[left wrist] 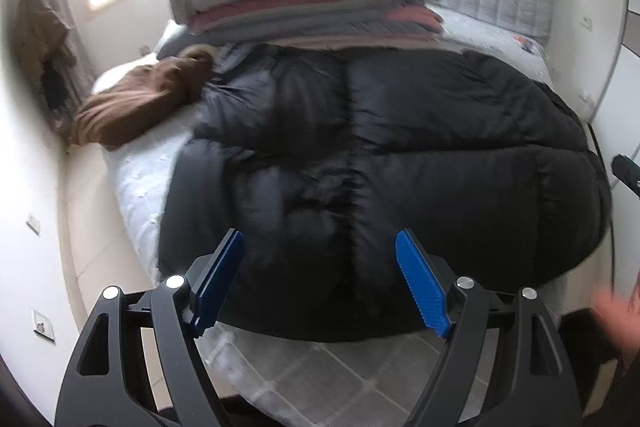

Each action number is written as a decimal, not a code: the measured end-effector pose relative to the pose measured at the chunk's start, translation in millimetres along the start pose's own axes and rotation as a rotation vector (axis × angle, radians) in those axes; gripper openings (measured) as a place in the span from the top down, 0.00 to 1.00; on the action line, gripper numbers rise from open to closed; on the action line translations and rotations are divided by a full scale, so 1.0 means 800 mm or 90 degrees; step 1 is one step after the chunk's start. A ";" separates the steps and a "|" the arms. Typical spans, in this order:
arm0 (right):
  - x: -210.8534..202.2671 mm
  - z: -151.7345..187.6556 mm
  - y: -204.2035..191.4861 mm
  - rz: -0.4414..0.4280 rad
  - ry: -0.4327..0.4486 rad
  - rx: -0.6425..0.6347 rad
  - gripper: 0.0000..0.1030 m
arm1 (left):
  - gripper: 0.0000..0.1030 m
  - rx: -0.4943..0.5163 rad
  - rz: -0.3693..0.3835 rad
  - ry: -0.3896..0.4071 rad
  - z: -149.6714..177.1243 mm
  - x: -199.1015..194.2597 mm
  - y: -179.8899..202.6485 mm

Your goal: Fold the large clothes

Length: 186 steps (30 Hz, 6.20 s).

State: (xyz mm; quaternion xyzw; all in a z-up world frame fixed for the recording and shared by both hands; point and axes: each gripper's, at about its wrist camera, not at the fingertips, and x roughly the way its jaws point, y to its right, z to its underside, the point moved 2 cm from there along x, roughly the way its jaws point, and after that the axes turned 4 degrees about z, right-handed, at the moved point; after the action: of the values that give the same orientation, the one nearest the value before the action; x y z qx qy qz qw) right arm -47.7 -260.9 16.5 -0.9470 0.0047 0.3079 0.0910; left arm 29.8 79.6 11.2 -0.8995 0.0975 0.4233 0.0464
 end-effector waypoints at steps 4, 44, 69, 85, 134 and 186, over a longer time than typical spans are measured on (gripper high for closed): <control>-0.003 -0.014 -0.005 0.024 -0.025 -0.005 0.19 | 0.27 0.012 0.004 -0.015 -0.005 -0.005 0.018; 0.053 0.031 0.306 -0.028 -0.163 0.314 0.16 | 0.27 -0.150 -0.102 -0.014 -0.030 0.023 -0.202; 0.110 0.055 0.306 -0.062 -0.236 0.261 0.14 | 0.27 -0.204 0.137 -0.090 -0.033 0.149 -0.273; 0.051 -0.031 0.201 -0.081 -0.100 0.152 0.14 | 0.21 -0.334 0.454 -0.159 -0.007 0.222 -0.310; 0.169 0.065 0.321 -0.340 -0.177 0.514 0.85 | 0.30 -0.431 0.506 -0.164 -0.017 0.175 -0.303; 0.084 -0.299 0.093 -0.560 0.065 0.312 0.85 | 0.95 -0.296 0.336 0.179 -0.267 -0.062 -0.328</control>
State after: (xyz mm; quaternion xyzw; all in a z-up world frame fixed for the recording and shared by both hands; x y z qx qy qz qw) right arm 141.5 -372.7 154.4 -0.8241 -0.3178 0.1833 0.4315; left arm 215.9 307.0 186.1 -0.8794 0.2326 0.3039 -0.2832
